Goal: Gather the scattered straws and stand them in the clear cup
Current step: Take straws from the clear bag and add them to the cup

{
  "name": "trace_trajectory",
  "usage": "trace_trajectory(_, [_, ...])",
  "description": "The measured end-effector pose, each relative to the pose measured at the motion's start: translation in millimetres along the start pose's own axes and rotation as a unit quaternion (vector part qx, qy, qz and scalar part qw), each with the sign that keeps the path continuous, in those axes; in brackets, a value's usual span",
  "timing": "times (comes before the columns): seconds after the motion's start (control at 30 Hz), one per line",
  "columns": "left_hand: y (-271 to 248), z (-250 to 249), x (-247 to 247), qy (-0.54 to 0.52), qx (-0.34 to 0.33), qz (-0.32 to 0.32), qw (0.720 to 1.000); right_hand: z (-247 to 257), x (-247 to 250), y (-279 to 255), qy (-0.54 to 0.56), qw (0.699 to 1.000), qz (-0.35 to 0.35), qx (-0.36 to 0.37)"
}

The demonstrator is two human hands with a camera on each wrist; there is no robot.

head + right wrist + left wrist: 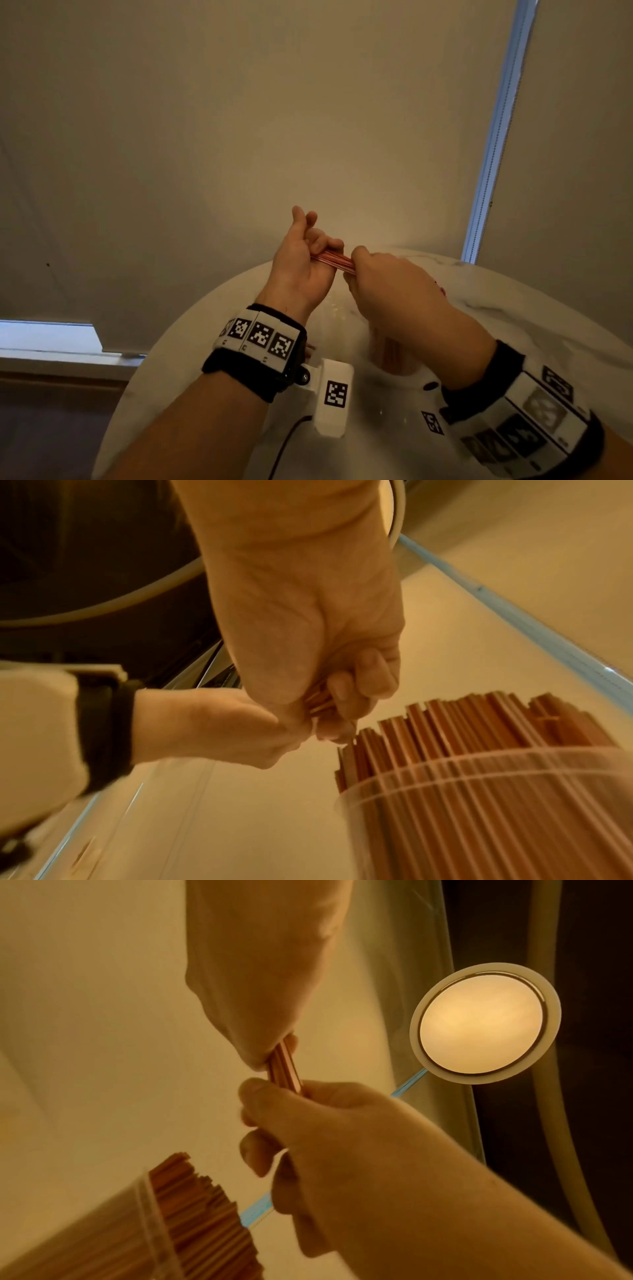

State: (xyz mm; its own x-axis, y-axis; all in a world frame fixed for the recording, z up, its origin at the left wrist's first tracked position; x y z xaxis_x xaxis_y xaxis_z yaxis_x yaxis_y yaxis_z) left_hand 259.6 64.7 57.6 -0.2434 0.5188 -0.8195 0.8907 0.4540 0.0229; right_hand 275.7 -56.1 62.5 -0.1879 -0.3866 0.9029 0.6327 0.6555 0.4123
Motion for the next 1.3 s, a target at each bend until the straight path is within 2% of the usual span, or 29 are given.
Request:
trace_trajectory(0.1, [3,5,-4,-0.007,-0.018,0.050,0.999,-12,7,9,-0.011,1.000,-0.008,-0.009])
trace_trajectory(0.17, [4,2,-7,0.026,-0.034,0.063,0.997,-21,12,10,-0.016,1.000,-0.021,-0.012])
trace_trajectory(0.27, [6,-11,-11,0.120,-0.063,0.059,0.989,-31,17,10,-0.016,0.999,-0.034,0.002])
trace_trajectory(0.37, [4,-15,-12,0.242,-0.063,0.065,0.966,-35,16,13,-0.014,0.999,-0.035,0.026])
trace_trajectory(0.47, [0,-4,-14,0.415,-0.065,0.069,0.905,-35,15,13,-0.015,0.998,-0.040,0.048])
trace_trajectory(0.6, [-3,5,-10,0.554,-0.063,0.069,0.827,-39,19,11,-0.020,0.999,-0.027,0.041])
trace_trajectory(0.7, [-3,10,-7,0.681,-0.098,0.076,0.722,-47,24,12,-0.014,1.000,0.005,0.017])
trace_trajectory(0.73, [-2,11,-7,0.706,-0.117,0.072,0.695,-49,26,13,-0.010,1.000,0.016,0.010])
trace_trajectory(0.77, [-1,12,-7,0.712,-0.131,0.067,0.686,-51,28,13,-0.001,1.000,0.025,0.005])
trace_trajectory(0.9, [2,11,-8,0.650,-0.159,0.059,0.741,-54,38,13,0.061,0.998,0.029,0.004])
trace_trajectory(1.0, [2,9,-8,0.620,-0.193,0.048,0.759,-55,43,12,0.098,0.995,0.007,0.005])
trace_trajectory(1.07, [4,4,-6,0.586,-0.212,0.027,0.782,-60,47,9,0.161,0.987,-0.025,-0.003])
trace_trajectory(1.17, [5,-7,0,0.477,-0.216,-0.018,0.852,-71,54,7,0.247,0.966,-0.060,-0.039])
trace_trajectory(1.23, [5,-7,1,0.412,-0.210,-0.033,0.886,-72,52,6,0.283,0.957,-0.035,-0.053])
trace_trajectory(1.3, [4,-1,-3,0.405,-0.212,-0.021,0.889,-63,47,8,0.341,0.939,-0.013,-0.033])
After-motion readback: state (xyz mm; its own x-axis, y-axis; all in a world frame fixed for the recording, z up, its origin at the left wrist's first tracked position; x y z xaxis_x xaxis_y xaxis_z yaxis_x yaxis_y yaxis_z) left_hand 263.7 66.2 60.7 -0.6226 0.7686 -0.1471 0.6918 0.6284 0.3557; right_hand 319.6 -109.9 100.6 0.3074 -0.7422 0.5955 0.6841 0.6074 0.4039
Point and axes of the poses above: each hand's wrist, its own y-axis towards the middle knuckle, its own x-axis out of the back of the hand, z = x × y, the point moved 4 cm from there along y, towards the middle knuckle, and after that the axes turned 5 degrees about y, right-handed, at the moved point
